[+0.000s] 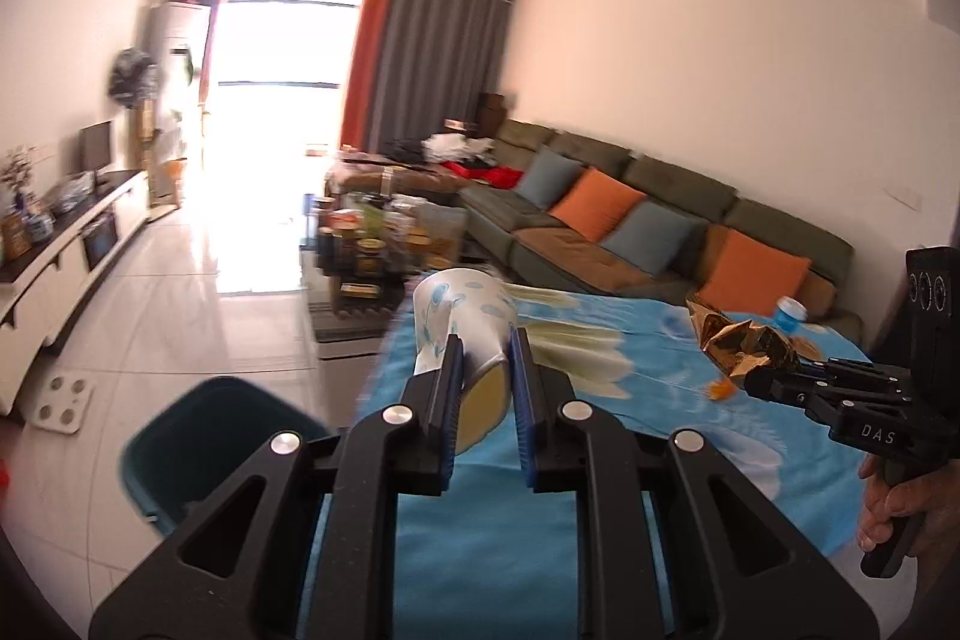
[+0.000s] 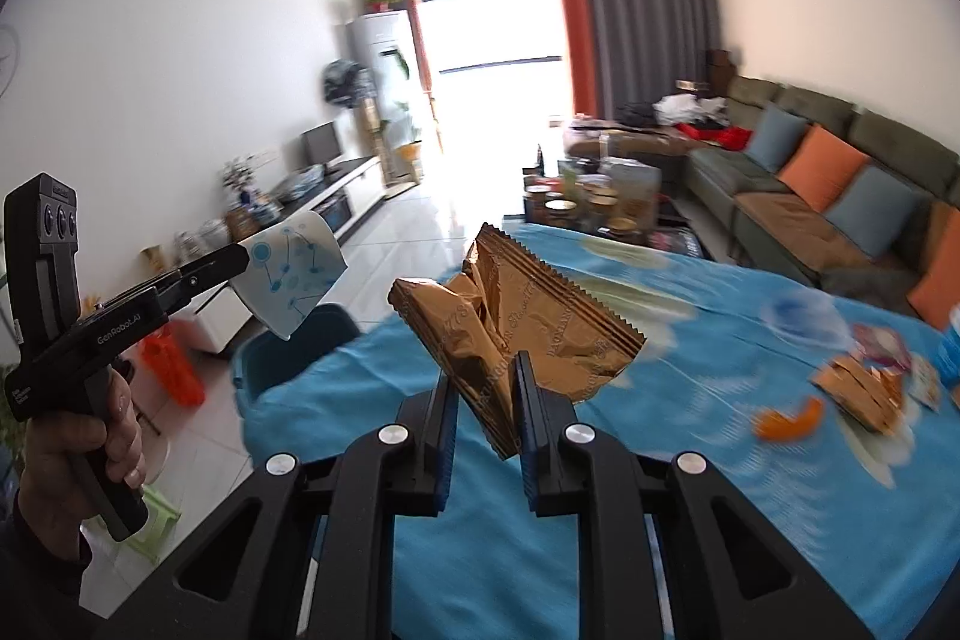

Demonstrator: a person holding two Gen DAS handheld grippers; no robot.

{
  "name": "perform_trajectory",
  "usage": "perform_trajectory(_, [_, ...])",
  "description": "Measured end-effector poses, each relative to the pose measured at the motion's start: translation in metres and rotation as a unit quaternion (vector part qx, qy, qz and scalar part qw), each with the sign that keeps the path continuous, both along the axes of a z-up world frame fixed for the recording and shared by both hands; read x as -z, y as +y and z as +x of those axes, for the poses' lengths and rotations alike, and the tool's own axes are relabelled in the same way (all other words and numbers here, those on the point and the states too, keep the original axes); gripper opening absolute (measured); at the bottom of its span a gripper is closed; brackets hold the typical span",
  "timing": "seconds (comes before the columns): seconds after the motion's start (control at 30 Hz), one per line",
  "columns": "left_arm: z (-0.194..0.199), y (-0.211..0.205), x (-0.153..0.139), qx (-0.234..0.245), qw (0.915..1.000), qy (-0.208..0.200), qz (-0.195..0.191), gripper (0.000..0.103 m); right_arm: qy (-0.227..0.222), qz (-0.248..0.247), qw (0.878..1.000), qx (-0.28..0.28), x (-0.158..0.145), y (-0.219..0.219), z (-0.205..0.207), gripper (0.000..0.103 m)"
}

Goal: Collect trash
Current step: 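Carry the paper cup and gold wrapper over the teal bin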

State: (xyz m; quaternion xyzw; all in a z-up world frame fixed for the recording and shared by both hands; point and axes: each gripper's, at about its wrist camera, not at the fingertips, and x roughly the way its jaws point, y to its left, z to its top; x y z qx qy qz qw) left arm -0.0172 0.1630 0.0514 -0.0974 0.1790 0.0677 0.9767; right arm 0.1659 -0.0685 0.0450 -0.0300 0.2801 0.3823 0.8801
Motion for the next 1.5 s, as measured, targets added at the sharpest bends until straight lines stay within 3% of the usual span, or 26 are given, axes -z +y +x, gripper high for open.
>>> perform_trajectory(0.33, [-0.063, 0.085, 0.001, -0.091, 0.9958, 0.000, 0.000, 0.016, 0.009, -0.006, 0.995, -0.098, -0.004, 0.101, -0.002, 0.016])
perform_trajectory(0.73, [-0.095, 0.171, 0.027, -0.142, 0.9891, 0.029, -0.025, 0.016, 0.044, -0.057, 0.980, -0.185, 0.019, 0.222, 0.005, 0.016])
perform_trajectory(0.97, [-0.087, 0.193, 0.047, -0.151, 0.9865, 0.051, -0.039, 0.016, 0.077, -0.087, 0.971, -0.209, 0.042, 0.268, 0.009, 0.016])
perform_trajectory(1.5, [-0.013, 0.221, 0.123, -0.166, 0.9762, 0.124, -0.063, 0.017, 0.141, -0.166, 0.952, -0.216, 0.100, 0.335, 0.025, 0.016])
